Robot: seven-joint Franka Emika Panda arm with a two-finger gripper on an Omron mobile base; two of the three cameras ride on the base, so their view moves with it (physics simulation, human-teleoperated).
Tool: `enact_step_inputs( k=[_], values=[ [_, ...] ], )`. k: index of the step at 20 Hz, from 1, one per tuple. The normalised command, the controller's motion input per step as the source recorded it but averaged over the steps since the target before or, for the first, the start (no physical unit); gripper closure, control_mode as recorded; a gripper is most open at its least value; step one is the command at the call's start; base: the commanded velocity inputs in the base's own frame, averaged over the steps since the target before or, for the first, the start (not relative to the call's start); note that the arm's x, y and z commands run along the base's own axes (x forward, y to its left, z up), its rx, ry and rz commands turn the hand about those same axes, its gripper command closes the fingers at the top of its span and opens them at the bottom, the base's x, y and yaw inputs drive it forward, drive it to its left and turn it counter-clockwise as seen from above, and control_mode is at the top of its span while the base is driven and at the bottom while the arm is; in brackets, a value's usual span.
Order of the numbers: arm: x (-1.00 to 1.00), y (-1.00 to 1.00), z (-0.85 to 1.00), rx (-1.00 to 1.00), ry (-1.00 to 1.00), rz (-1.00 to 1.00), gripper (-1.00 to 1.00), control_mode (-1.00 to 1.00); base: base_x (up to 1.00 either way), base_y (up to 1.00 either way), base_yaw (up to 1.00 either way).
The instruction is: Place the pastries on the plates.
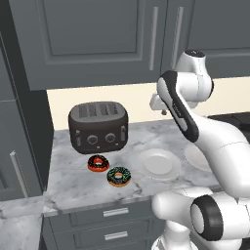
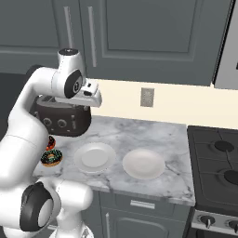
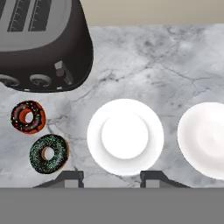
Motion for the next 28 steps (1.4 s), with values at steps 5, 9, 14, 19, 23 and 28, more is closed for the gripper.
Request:
enact_step_inputs(
  k=[5, 9, 14, 19, 23, 28],
  values=[
    [-0.24, 0.12, -0.15, 0.0, 0.03, 0.0, -1.0, -1.0, 0.0, 0.0, 0.0],
    [-0.37, 0.25, -0.16, 0.0, 0.01, 0.0, -1.0, -1.0, 0.0, 0.0, 0.0],
    [-0.22, 0.21, -0.09, 0.0, 0.03, 0.0, -1.0, -1.0, 0.0, 0.0, 0.0],
    [-0.15, 0.46, -0.25, -0.01, 0.02, 0.0, -1.0, -1.0, 0.0, 0.0, 0.0],
    [0.0, 0.83, -0.64, -0.02, 0.07, 0.0, -1.0, -1.0, 0.0, 0.0, 0.0],
    [-0.01, 0.57, -0.87, -0.02, 0.13, 0.0, -1.0, -1.0, 0.0, 0.0, 0.0]
  ],
)
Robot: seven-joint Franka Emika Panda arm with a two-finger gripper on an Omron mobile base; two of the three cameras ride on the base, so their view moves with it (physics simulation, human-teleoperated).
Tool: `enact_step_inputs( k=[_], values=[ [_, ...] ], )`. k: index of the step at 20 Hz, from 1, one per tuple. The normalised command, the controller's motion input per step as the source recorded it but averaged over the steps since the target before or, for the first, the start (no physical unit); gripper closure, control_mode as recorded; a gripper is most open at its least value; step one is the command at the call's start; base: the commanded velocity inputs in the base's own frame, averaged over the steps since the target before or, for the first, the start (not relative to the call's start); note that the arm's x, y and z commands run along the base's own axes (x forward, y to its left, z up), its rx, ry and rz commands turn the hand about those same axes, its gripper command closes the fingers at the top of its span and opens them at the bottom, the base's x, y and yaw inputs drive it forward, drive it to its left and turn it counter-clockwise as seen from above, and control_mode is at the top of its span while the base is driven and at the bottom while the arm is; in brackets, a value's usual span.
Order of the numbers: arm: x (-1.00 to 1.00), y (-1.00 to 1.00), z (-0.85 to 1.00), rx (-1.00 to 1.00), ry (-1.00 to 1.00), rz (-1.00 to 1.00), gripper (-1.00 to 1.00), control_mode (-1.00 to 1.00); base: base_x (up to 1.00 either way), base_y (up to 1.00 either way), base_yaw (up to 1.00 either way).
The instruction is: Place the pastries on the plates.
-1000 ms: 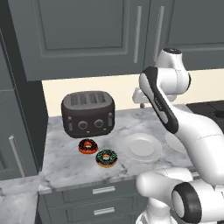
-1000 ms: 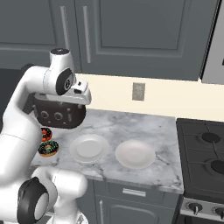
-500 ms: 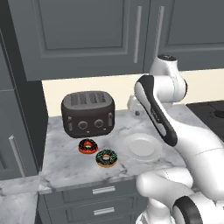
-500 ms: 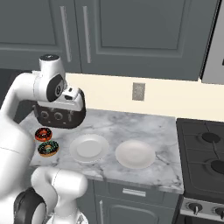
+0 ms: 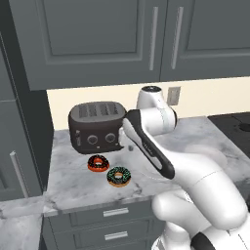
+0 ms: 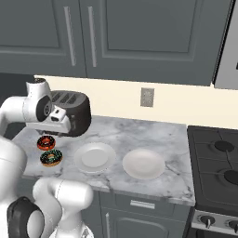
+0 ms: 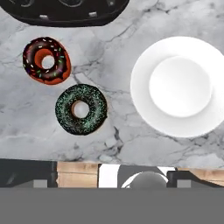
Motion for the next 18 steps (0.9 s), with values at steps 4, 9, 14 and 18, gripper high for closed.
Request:
enact_step_inputs(
  k=[4, 9, 14, 18],
  values=[
    [0.01, 0.23, -0.72, 0.01, 0.18, 0.0, -1.0, -1.0, 0.0, 0.0, 0.0],
    [0.15, 0.05, -0.74, 0.0, 0.18, 0.0, -1.0, -1.0, 0.0, 0.0, 0.0],
    [0.31, 0.0, -0.71, 0.0, 0.16, 0.0, -1.0, -1.0, 0.0, 0.0, 0.0],
    [0.38, 0.16, -0.43, -0.03, 0.02, 0.0, -1.0, -1.0, 0.0, 0.0, 0.0]
  ],
)
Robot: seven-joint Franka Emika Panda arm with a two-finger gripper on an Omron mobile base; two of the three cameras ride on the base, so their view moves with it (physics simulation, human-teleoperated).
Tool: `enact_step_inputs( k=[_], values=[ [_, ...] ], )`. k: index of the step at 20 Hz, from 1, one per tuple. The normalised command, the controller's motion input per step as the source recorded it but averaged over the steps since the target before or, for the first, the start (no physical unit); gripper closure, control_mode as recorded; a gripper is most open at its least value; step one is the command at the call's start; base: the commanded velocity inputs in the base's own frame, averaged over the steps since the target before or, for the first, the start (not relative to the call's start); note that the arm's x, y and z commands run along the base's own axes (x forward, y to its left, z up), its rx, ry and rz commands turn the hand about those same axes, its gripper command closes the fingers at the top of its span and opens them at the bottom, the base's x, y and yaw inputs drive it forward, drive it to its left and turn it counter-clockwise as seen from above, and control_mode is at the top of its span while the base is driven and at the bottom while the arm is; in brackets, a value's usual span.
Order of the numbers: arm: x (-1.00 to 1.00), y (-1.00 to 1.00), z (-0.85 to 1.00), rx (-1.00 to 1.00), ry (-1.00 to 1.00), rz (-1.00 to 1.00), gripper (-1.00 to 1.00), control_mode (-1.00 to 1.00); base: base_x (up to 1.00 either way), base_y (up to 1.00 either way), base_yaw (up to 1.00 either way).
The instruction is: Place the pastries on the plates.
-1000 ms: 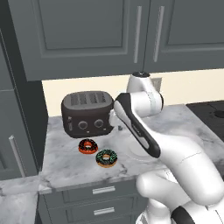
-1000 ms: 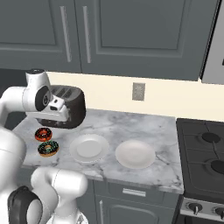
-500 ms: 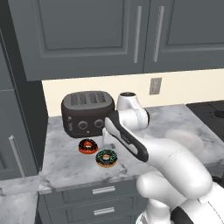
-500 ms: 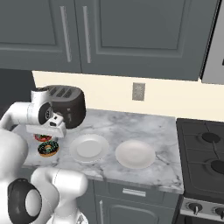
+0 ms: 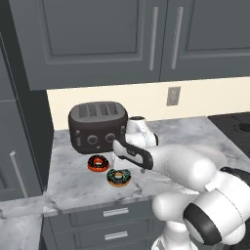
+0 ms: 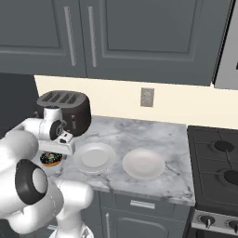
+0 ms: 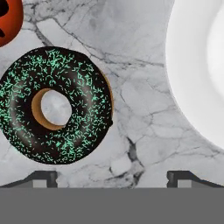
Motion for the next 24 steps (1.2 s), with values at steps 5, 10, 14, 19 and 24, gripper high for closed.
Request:
enact_step_inputs(
  k=[5, 10, 14, 19, 24],
  values=[
    [0.31, 0.07, -0.07, 0.0, 0.0, -0.01, -1.0, -1.0, 0.0, 0.0, 0.0],
    [0.18, 0.0, -0.06, 0.0, 0.0, 0.0, -1.0, -1.0, 0.0, 0.0, 0.0],
    [0.01, 0.0, -0.49, -0.04, 0.0, 0.0, -1.0, -1.0, 0.0, 0.0, 0.0],
    [0.0, 0.0, -0.4, -0.02, 0.0, 0.0, -1.0, -1.0, 0.0, 0.0, 0.0],
    [0.0, 0.0, -0.22, 0.0, 0.0, 0.0, -1.0, -1.0, 0.0, 0.0, 0.0]
  ],
)
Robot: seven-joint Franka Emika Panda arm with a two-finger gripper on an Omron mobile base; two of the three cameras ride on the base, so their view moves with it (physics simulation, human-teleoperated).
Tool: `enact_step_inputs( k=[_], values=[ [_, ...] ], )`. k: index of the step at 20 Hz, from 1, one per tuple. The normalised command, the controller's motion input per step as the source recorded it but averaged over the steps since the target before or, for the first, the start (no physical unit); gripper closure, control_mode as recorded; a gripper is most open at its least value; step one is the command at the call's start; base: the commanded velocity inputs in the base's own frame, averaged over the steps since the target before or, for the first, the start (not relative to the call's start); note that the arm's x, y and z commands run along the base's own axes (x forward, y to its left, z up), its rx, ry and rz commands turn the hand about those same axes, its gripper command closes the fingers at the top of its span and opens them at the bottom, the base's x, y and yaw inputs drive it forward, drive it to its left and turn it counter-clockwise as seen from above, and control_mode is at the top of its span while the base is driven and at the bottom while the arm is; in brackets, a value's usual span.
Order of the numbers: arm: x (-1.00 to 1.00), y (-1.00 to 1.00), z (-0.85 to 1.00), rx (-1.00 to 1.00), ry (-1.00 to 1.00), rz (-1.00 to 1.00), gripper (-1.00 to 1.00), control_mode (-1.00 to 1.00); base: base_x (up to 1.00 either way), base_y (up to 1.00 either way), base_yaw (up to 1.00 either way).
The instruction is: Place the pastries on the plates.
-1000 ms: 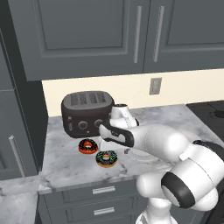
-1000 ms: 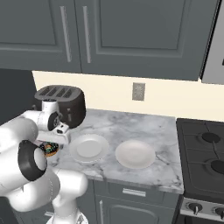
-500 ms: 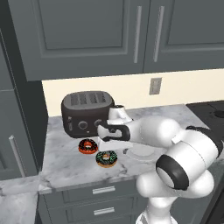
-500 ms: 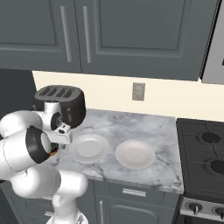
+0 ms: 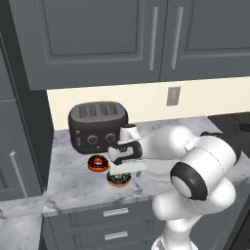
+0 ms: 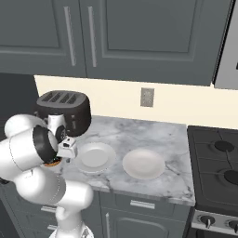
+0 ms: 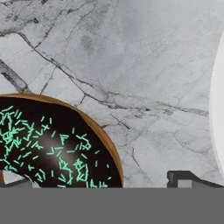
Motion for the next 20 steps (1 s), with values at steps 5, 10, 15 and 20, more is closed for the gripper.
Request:
enact_step_inputs(
  k=[5, 10, 15, 20],
  values=[
    [0.0, 0.0, -0.06, 0.0, 0.0, 0.0, 1.0, -1.0, 0.0, 0.0, 0.0],
    [0.0, 0.0, 0.21, 0.02, -0.04, -0.03, 1.0, -1.0, 0.0, 0.0, 0.0],
    [0.0, -0.04, 0.98, 0.03, -0.06, -0.18, 1.0, -1.0, 0.0, 0.0, 0.0],
    [0.0, -0.91, 0.81, -0.01, 0.0, -0.23, 1.0, -1.0, 0.0, 0.0, 0.0]
  ],
)
